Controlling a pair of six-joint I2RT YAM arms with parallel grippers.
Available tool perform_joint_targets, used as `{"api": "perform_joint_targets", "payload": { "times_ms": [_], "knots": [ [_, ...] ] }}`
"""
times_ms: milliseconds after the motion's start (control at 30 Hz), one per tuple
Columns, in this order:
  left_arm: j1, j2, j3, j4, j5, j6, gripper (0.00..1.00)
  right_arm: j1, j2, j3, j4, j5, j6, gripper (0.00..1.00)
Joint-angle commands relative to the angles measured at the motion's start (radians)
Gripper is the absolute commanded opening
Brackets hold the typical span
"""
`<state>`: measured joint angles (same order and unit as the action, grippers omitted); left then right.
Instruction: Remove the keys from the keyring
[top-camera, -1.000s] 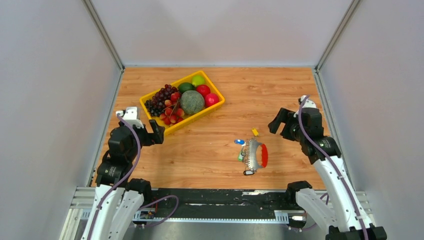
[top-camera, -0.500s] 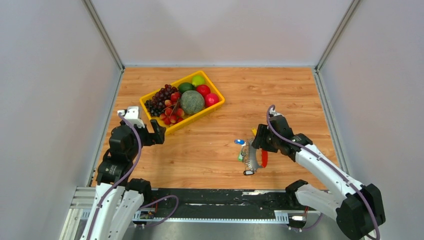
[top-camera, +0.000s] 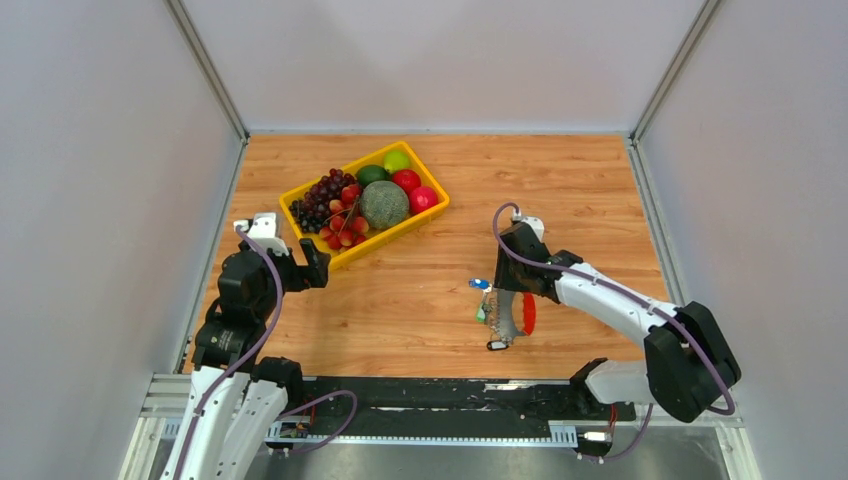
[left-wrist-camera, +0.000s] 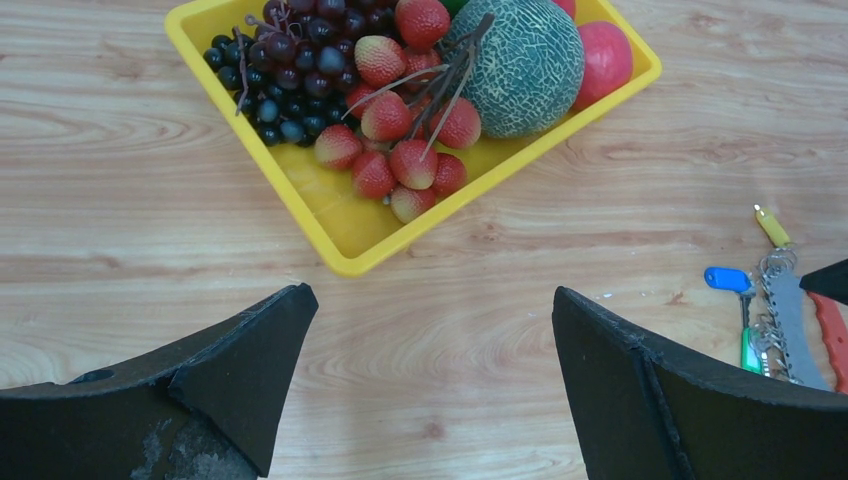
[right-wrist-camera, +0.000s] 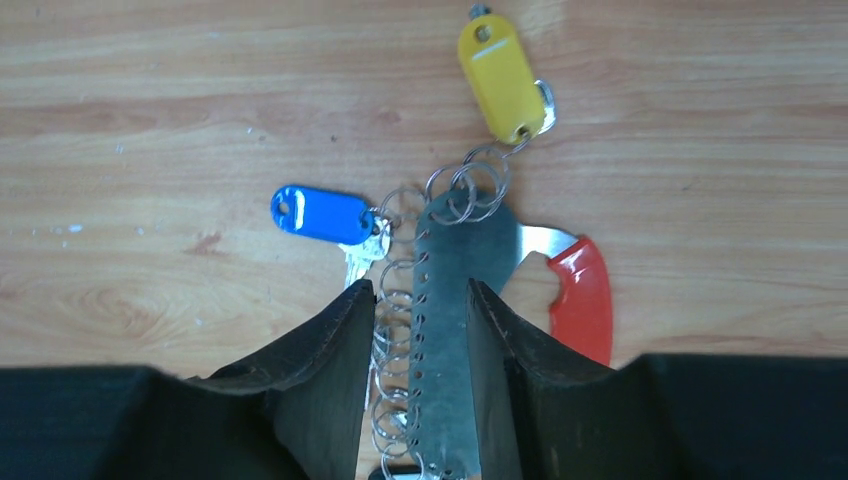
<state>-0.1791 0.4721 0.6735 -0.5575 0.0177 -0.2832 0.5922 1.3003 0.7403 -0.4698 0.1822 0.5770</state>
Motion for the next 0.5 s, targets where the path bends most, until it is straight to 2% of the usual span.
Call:
{"api": "perform_joint_targets", "payload": {
  "times_ms": [0,233,467],
  "knots": [
    [-0.003,0.0,-0.001,0.024,-0.001,0.02,1.0,-0.018,0.007,0.043,0.038,0.14,0.059,0.41],
    [-0.005,0.008,-0.002,0.026,0.005,0.021,1.0,-0.144,0.043,0.034,0.091,0.05,0.051,0.35],
    [-0.006,0.01,-0.002,0.022,-0.006,0.018,1.0,-0.176,0.106,0.03,0.156,-0.03,0.052,0.28]
  ]
}}
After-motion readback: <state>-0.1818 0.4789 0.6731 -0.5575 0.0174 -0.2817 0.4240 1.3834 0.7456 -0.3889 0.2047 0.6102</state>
